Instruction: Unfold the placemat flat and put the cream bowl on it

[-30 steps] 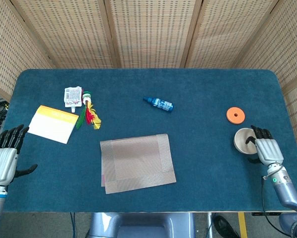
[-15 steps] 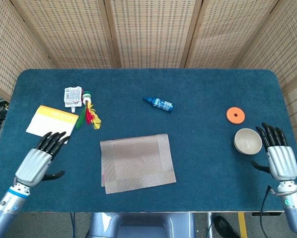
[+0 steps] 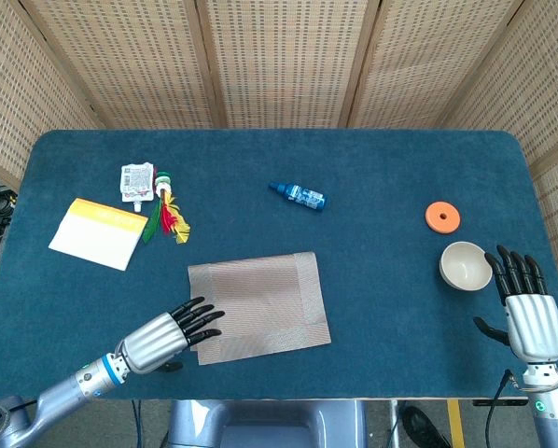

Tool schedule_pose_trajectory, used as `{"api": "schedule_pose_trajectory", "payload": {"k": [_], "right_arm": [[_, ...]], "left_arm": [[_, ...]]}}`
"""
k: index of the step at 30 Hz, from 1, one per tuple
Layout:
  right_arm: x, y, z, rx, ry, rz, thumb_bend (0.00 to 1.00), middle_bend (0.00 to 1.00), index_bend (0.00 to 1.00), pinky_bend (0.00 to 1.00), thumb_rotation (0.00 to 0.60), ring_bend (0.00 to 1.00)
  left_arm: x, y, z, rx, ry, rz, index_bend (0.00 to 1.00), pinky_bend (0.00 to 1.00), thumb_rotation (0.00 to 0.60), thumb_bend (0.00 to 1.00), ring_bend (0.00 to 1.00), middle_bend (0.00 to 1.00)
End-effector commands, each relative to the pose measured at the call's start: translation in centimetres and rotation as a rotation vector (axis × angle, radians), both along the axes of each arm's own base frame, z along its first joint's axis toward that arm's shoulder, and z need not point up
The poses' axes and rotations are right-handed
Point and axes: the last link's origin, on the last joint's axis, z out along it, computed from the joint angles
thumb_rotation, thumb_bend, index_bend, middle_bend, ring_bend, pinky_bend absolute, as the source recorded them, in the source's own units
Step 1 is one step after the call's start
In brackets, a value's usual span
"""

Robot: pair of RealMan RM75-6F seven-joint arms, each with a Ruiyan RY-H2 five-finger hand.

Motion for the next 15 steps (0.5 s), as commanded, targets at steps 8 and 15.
{"api": "schedule_pose_trajectory", "payload": {"k": [8,15], "right_arm": [[-0.3,-0.1,0.6,-0.013,-0.014,0.008,0.00,0.00,0.05,0.00,0.600,0.00],[-0.3,-0.1,0.8,-0.020,-0.016,0.008,0.00,0.00,0.06,0.00,0.600,0.00]], "left_arm": [[-0.8,0.4,-2.1,-0.008,0.077,-0.060,0.11,0.00,0.600,0.15,0.00,0.00],[-1.5,0.8,-3.1,-0.016,0.091,-0.056,0.11,0.00,0.600,0.15,0.00,0.00]]}}
